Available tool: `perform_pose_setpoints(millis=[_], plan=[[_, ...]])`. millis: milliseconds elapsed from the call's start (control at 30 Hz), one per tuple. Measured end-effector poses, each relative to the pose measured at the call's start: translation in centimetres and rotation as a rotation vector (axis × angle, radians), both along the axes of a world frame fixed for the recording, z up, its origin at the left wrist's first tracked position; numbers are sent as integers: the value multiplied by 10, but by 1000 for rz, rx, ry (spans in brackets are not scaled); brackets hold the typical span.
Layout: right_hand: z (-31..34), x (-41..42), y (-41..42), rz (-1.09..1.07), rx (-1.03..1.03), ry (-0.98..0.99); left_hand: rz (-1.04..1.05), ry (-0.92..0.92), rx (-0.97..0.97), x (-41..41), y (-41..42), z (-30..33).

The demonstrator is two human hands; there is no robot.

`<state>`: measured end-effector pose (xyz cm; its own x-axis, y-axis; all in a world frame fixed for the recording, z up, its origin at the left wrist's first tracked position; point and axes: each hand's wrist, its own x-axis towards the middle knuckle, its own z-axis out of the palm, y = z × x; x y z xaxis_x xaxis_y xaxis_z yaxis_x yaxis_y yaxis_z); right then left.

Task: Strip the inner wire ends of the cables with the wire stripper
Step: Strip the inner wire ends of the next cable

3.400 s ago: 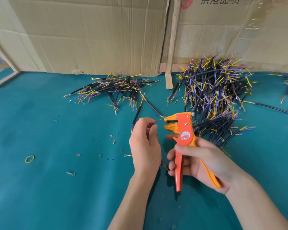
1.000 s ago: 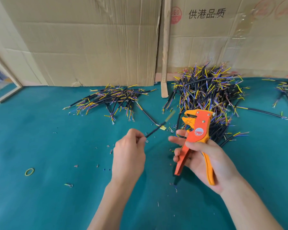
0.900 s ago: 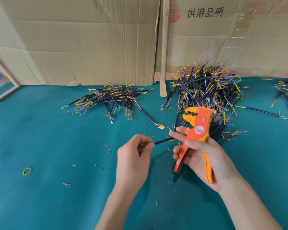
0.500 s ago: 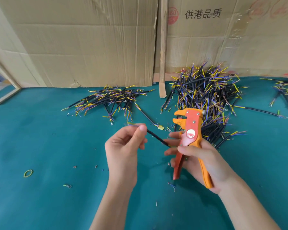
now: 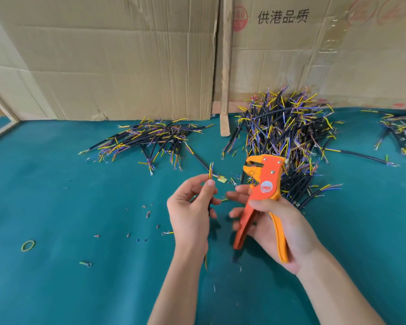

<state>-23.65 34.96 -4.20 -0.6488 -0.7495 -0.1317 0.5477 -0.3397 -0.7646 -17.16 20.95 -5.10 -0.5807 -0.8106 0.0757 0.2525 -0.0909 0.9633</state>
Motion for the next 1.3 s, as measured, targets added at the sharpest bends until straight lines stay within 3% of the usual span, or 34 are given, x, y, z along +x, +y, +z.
perform_pose_setpoints(millis=[233,433,1100,1300], plan=[[-3,-3,0,-51,30,86,-164,-121,-143,-5,5,-15],[-5,0,-3,-30,69,83,-177,-176,-236,-2,6,-19],[-2,3,-1,67,112,22,-78,-166,-85,-2,1,-21],[2,-5,13,169,285,7,-44,-144,-51,-3,1,-22]])
